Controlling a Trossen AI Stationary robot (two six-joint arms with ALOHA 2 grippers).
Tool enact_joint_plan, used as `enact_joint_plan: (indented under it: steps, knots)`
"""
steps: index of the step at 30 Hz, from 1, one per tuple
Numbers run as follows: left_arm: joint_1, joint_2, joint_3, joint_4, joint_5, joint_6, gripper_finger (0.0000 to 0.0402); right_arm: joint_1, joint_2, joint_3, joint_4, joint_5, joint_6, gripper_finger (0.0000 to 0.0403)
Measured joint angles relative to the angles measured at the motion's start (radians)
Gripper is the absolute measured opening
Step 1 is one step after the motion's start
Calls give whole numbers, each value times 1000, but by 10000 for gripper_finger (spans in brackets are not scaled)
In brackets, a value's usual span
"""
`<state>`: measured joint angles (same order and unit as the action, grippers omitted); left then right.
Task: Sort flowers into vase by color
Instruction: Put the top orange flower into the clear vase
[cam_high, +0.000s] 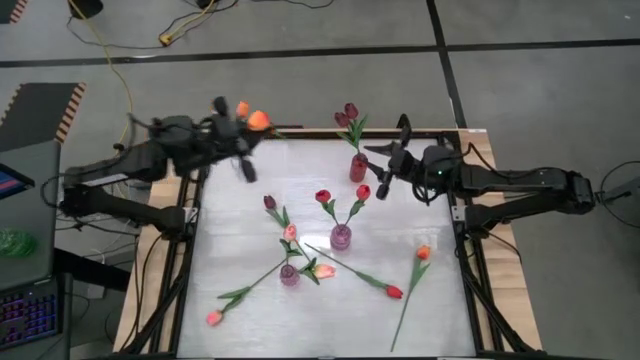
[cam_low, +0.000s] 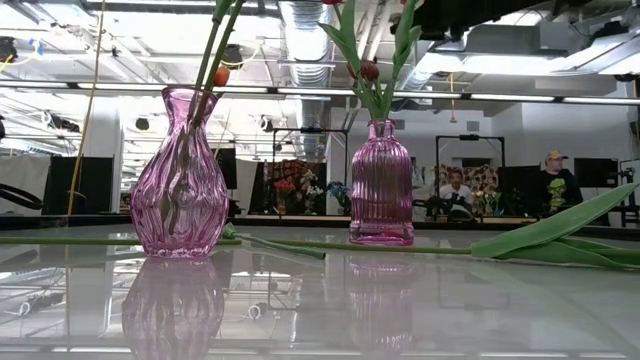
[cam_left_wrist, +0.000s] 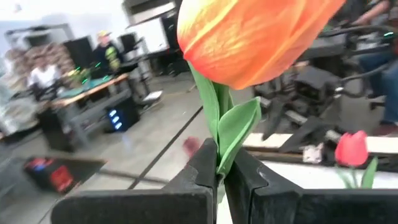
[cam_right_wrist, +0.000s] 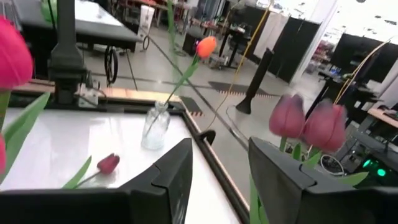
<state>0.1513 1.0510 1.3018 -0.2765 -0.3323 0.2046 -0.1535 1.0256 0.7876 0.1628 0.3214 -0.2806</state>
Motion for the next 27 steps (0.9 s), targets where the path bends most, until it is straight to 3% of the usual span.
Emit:
enact_joint_plan:
  steps: [9,14,27]
  knots:
    - [0,-151,0,-336,-236,-141,0,0,0,0,-60,0,6,181]
    - [0,-202,-47,-414,-367,-194,0,0,0,0,-93,0,45,181]
    - [50,-314,-207,-405,-418,-251,0,0,0,0,-111,0,47,180]
